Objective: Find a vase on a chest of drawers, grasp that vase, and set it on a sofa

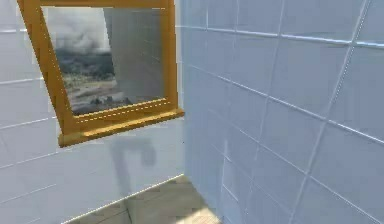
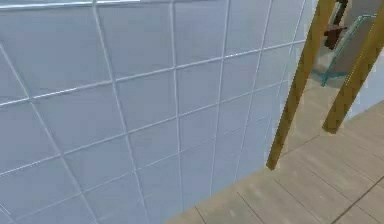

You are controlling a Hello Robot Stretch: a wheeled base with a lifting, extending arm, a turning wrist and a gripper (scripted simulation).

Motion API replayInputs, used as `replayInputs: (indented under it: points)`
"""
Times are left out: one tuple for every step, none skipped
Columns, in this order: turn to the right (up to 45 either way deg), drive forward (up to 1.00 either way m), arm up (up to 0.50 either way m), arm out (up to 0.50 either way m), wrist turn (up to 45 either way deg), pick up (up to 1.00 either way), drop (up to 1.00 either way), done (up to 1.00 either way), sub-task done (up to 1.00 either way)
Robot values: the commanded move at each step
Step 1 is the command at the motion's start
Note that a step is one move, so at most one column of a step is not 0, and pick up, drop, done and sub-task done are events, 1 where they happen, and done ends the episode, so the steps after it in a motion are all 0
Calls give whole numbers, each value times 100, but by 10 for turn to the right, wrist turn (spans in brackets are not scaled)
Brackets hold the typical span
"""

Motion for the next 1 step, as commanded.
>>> replayInputs:
  points:
    - [450, 0, 0, 0, 0, 0, 0, 0, 0]
